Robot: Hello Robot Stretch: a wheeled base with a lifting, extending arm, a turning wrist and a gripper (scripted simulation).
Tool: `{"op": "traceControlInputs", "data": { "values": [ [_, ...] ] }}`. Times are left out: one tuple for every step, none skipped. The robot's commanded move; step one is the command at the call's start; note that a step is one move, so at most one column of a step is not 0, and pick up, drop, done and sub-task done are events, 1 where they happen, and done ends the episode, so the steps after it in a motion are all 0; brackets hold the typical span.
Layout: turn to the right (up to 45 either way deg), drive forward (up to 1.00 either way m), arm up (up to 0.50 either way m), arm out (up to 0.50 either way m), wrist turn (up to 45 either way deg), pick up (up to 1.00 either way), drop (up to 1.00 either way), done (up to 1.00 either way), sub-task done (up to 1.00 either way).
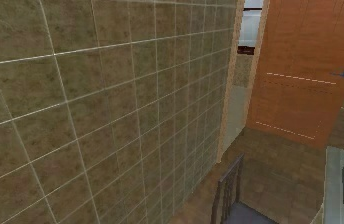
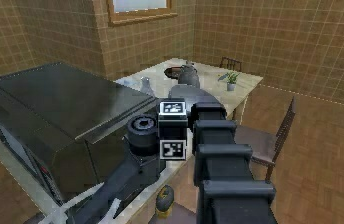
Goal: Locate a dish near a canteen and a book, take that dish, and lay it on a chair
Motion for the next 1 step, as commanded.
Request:
{"op": "traceControlInputs", "data": {
  "values": [
    [0.0, 0.0, 0.0, 0.0, -3.0, 0.0, 0.0, 0.0, 0.0]
  ]
}}
